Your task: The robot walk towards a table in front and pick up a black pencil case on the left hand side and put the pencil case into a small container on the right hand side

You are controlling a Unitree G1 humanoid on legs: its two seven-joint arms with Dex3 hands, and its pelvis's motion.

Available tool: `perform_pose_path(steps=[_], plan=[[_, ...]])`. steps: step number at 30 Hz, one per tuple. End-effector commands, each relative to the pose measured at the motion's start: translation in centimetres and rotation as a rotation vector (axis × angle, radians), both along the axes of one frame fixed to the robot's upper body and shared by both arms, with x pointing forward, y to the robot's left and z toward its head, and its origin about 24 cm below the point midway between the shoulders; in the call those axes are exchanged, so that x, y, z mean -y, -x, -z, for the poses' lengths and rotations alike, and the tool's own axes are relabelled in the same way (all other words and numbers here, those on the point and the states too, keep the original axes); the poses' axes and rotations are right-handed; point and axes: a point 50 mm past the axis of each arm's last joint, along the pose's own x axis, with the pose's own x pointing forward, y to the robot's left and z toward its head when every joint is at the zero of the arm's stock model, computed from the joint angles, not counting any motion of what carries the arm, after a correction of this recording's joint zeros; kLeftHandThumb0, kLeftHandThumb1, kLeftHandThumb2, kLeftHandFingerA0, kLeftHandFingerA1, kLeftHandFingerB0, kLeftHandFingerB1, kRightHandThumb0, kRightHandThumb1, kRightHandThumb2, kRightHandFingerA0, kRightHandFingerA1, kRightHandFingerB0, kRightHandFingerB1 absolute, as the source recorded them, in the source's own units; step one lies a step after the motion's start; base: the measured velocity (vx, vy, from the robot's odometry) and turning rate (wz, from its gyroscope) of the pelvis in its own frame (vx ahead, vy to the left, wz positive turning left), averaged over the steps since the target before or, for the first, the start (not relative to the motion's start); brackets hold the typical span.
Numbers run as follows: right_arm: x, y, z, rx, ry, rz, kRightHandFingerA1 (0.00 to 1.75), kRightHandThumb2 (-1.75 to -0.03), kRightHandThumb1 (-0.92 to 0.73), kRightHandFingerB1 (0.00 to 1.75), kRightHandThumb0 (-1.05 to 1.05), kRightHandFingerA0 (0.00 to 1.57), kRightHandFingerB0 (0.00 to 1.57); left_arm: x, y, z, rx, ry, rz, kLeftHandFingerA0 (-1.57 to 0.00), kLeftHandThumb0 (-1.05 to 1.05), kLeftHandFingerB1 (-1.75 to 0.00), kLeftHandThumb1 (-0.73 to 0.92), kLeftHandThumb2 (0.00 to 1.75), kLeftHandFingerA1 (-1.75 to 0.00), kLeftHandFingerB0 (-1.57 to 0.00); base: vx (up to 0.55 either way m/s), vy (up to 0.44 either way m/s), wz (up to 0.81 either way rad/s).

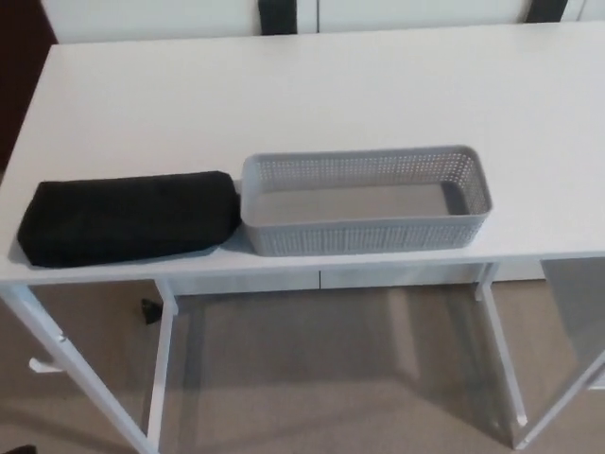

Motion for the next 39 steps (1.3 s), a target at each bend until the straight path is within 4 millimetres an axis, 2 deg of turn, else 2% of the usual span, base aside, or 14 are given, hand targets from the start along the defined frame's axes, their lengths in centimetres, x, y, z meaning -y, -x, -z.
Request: perform_pose_path(steps=[1,5,6,18,19,25,26,28,32,33,35,37,38,39], plan=[[0.3,-0.2,-0.2,0.003,0.017,0.013,0.59,-0.84,-0.38,0.49,-0.20,0.32,0.14,-0.5,-0.1,-0.3,-0.014,-0.014,-0.017,-0.38,-0.14,-0.52,0.37,0.86,-0.62,-0.21,0.00,0.000,0.00],[0.2,-0.3,-0.2,0.005,0.024,0.008,0.59,-0.84,-0.38,0.49,-0.20,0.32,0.14,-0.5,-0.2,-0.4,-0.012,-0.013,-0.022,-0.38,-0.14,-0.52,0.37,0.86,-0.62,-0.21,0.07,0.076,-0.06],[0.3,-0.6,-0.3,0.007,0.028,0.005,0.60,-0.83,-0.38,0.50,-0.21,0.34,0.15,-0.5,-0.4,-0.4,-0.010,-0.009,-0.008,-0.41,-0.18,-0.33,0.55,0.56,-0.44,-0.30,0.10,0.144,-0.16],[0.4,-0.9,-0.4,0.010,0.032,0.008,0.60,-0.83,-0.38,0.50,-0.22,0.33,0.16,-0.5,-1.1,-0.7,-0.009,-0.018,0.000,-0.43,-0.17,-0.34,0.54,0.56,-0.43,-0.32,0.04,0.088,0.06],[0.3,-1.7,0.1,-0.012,0.023,0.024,0.47,-0.56,-0.54,0.35,-0.32,0.54,0.34,-0.5,-1.1,-0.7,-0.009,-0.019,0.006,-0.41,-0.19,-0.33,0.53,0.55,-0.43,-0.30,0.00,0.000,0.00],[0.3,-3.3,0.4,-0.033,0.030,0.045,0.49,-0.56,-0.53,0.36,-0.32,0.55,0.34,-0.2,-1.5,-0.7,0.010,-0.007,0.018,-0.40,-0.21,-0.34,0.52,0.55,-0.45,-0.31,0.00,0.000,0.00],[0.3,-3.6,0.4,-0.028,0.028,0.045,0.57,-0.69,-0.44,0.44,-0.37,0.54,0.30,-0.2,-1.6,-0.8,0.016,0.002,0.014,-0.40,-0.20,-0.34,0.52,0.55,-0.46,-0.32,0.00,0.000,0.00],[0.2,-3.7,0.4,-0.024,0.026,0.039,0.50,-0.56,-0.54,0.37,-0.31,0.59,0.35,-0.4,-1.7,-0.8,0.009,-0.002,0.006,-0.44,-0.18,-0.35,0.52,0.55,-0.47,-0.32,0.00,0.000,0.00],[0.3,-4.0,0.3,-0.015,0.018,0.048,0.49,-0.56,-0.54,0.37,-0.32,0.57,0.35,-0.3,-2.3,-1.0,0.022,-0.011,0.024,-0.44,-0.19,-0.34,0.52,0.55,-0.45,-0.31,0.00,0.000,0.00],[0.4,-3.9,0.3,-0.016,0.024,0.045,0.56,-0.71,-0.43,0.45,-0.41,0.51,0.31,-0.2,-2.3,-1.0,0.021,-0.010,0.026,-0.47,-0.20,-0.34,0.52,0.55,-0.47,-0.32,0.00,0.000,0.00],[0.5,-3.9,0.2,-0.017,0.041,0.033,0.48,-0.56,-0.54,0.36,-0.35,0.55,0.36,-0.1,-2.5,-1.0,0.022,-0.006,0.021,-0.51,-0.19,-0.35,0.52,0.55,-0.50,-0.33,0.00,0.000,0.00],[0.9,-3.9,0.0,-0.015,0.045,0.031,0.48,-0.57,-0.55,0.36,-0.34,0.55,0.36,0.2,-2.4,-0.8,0.020,-0.003,0.020,-0.50,-0.19,-0.34,0.52,0.55,-0.49,-0.33,0.00,0.000,0.00],[0.7,-3.7,0.2,-0.018,0.045,0.031,0.56,-0.72,-0.44,0.46,-0.41,0.51,0.32,0.0,-2.2,-0.8,0.017,-0.012,0.027,-0.52,-0.20,-0.34,0.52,0.55,-0.52,-0.33,0.00,0.000,0.00],[0.5,-3.5,0.3,-0.024,0.042,0.036,0.48,-0.56,-0.54,0.37,-0.32,0.58,0.39,-0.1,-2.0,-1.0,0.016,-0.021,0.027,-0.50,-0.20,-0.36,0.52,0.55,-0.52,-0.36,0.00,0.000,0.00]])
